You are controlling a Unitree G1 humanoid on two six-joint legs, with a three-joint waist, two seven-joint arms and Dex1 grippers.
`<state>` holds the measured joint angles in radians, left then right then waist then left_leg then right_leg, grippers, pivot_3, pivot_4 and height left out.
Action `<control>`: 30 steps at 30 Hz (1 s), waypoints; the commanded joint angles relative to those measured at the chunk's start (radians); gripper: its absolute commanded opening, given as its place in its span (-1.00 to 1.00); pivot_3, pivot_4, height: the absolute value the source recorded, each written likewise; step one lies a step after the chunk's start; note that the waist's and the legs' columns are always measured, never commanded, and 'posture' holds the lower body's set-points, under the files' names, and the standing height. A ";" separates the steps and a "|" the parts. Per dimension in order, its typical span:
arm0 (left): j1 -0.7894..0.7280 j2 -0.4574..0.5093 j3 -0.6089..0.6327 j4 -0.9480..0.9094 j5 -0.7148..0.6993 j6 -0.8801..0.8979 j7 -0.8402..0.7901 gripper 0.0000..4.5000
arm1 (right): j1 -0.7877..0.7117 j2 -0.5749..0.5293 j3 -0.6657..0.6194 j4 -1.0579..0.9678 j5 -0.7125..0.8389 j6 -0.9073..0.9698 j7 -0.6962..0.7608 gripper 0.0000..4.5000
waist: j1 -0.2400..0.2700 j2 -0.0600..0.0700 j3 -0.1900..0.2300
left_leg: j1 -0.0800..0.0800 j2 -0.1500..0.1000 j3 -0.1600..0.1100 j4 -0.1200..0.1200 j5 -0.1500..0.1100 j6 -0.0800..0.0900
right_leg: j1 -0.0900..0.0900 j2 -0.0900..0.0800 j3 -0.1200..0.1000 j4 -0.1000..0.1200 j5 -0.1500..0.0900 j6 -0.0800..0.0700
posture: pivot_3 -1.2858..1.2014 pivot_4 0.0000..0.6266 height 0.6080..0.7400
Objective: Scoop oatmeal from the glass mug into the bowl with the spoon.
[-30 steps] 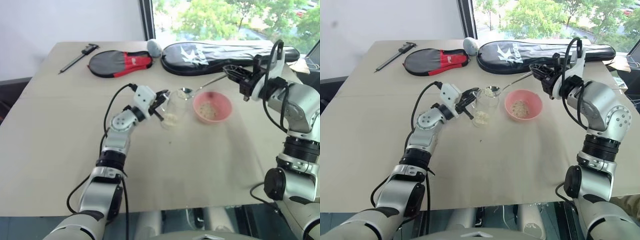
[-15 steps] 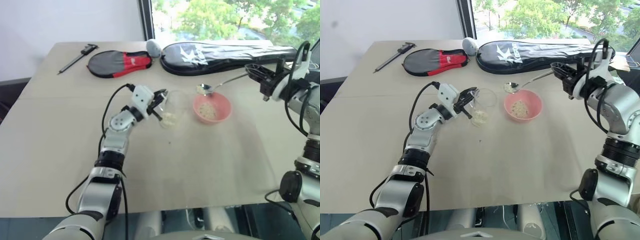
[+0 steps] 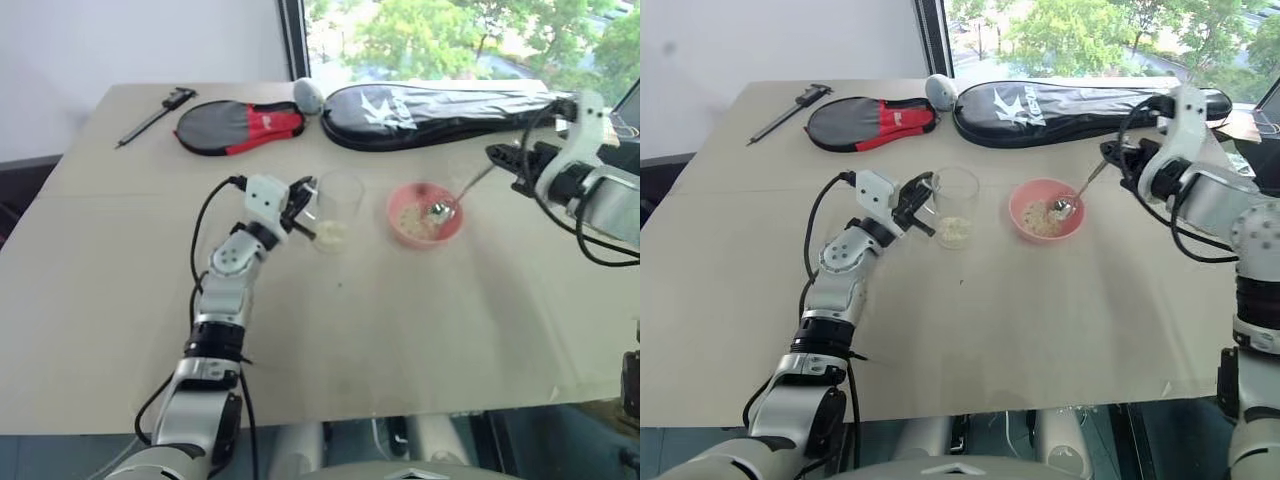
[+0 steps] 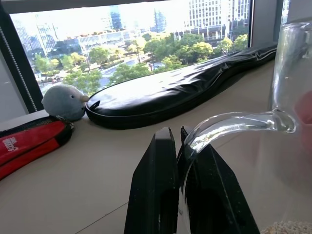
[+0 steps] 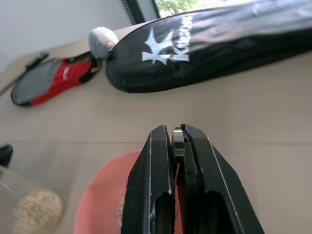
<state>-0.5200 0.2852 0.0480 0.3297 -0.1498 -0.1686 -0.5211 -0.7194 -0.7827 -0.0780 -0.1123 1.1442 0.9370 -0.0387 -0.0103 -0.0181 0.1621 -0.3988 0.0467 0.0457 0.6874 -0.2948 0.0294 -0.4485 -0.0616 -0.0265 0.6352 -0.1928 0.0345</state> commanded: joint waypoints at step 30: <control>0.086 -0.036 -0.011 -0.050 0.061 -0.109 0.135 -0.96 | -0.175 0.400 -0.186 -0.042 0.355 0.199 -0.214 -1.00 | 0.003 0.000 0.000 | 0.001 0.000 0.000 0.001 0.000 0.000 | 0.001 -0.001 -0.001 0.002 0.000 0.000 | 0.03 -0.52 1.00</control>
<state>-0.4314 0.2521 0.0358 0.2911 -0.0900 -0.2478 -0.3902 -0.8867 -0.3813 -0.2698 -0.1045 1.4927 1.1435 -0.2526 -0.0071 -0.0179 0.1619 -0.3977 0.0463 0.0455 0.6879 -0.2947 0.0292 -0.4479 -0.0624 -0.0275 0.6377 -0.1926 0.0344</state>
